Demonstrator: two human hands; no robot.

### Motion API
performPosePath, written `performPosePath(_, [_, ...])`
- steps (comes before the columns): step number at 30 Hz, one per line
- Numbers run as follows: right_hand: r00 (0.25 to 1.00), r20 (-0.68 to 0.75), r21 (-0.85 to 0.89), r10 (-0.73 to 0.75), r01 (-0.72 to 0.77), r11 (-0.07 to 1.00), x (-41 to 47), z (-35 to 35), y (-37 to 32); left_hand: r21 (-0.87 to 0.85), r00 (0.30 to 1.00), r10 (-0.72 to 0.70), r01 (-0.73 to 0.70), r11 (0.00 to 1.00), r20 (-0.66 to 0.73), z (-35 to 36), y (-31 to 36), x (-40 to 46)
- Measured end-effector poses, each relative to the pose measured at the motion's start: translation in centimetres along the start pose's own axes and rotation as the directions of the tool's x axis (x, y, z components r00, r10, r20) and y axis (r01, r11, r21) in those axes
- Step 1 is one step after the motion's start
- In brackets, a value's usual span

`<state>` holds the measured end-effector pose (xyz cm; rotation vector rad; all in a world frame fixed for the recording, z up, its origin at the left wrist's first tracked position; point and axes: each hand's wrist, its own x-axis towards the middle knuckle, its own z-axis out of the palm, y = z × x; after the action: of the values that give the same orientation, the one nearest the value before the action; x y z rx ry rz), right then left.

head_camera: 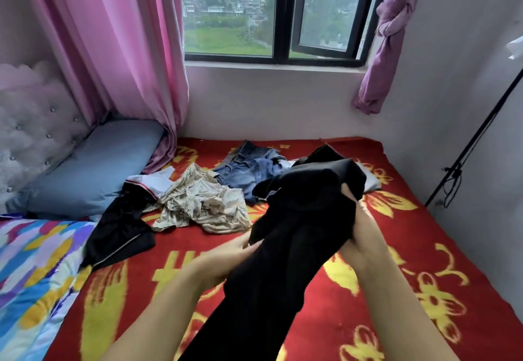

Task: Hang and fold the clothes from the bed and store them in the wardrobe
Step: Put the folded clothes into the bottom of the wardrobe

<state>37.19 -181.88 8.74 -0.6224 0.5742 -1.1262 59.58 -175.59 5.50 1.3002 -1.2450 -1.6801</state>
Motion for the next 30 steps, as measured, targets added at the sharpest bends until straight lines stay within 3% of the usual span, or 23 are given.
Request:
performPosePath(2, [0.999, 0.029, 0.042, 0.016, -0.017, 0.999, 0.2, 0.0, 0.4, -0.136, 1.000, 0.011, -0.012, 0.991, -0.012, 1.3, -1.3, 0.2])
performPosePath(5, [1.000, 0.001, -0.013, -0.022, 0.022, 1.000, 0.0, -0.3, 0.3, -0.447, 0.974, 0.072, -0.163, 0.880, -0.214, 1.6, 0.7, 0.4])
performPosePath(8, [0.996, -0.033, -0.142, -0.082, 0.077, 0.987, -0.6, -1.8, -0.5, -0.470, 0.902, 0.156, -0.350, 0.810, -0.403, 0.6, 3.2, 0.0])
performPosePath(10, [0.986, -0.026, -0.227, -0.165, 0.155, 0.961, -1.1, -2.7, -0.8, -0.481, 0.871, 0.197, -0.423, 0.768, -0.451, 0.2, 4.5, -0.6])
performPosePath(13, [0.965, 0.166, -0.406, -0.201, 0.253, 0.878, -2.0, -1.7, -1.4, -0.438, 0.883, 0.205, -0.396, 0.807, -0.422, 1.0, 5.4, -1.0])
performPosePath(15, [0.942, 0.335, -0.692, 0.004, 0.243, 0.680, -2.2, 0.2, -1.0, -0.404, 0.908, 0.198, -0.349, 0.846, -0.369, 1.9, 5.4, -1.1])
performPosePath(17, [0.913, 0.348, -0.858, 0.210, 0.220, 0.465, -2.2, 1.9, 0.5, -0.441, 0.938, 0.166, -0.293, 0.848, -0.304, 2.4, 5.3, -1.1])
performPosePath(18, [0.920, 0.324, -0.890, 0.220, 0.217, 0.401, -2.1, 2.5, 1.3, -0.473, 0.954, 0.144, -0.257, 0.843, -0.262, 2.4, 5.5, -1.4])
performPosePath(21, [0.948, 0.265, -0.889, 0.175, 0.170, 0.425, -2.1, 2.4, 1.6, -0.543, 0.962, 0.134, -0.246, 0.803, -0.238, 1.2, 6.0, -1.9])
performPosePath(24, [0.883, 0.288, -0.905, 0.371, 0.124, 0.408, -2.1, 1.5, 1.1, -0.633, 0.913, 0.315, -0.407, 0.659, -0.259, 0.1, 6.4, -2.7])
performPosePath(27, [0.807, 0.308, -0.932, 0.504, 0.151, 0.329, -2.0, 2.5, 3.9, -0.668, 0.873, 0.437, -0.460, 0.585, -0.219, 0.2, 6.6, -2.7])
performPosePath(30, [0.863, 0.291, -0.938, 0.413, 0.174, 0.299, -1.7, 3.7, 7.4, -0.659, 0.851, 0.474, -0.492, 0.569, -0.226, 0.7, 7.0, -2.4])
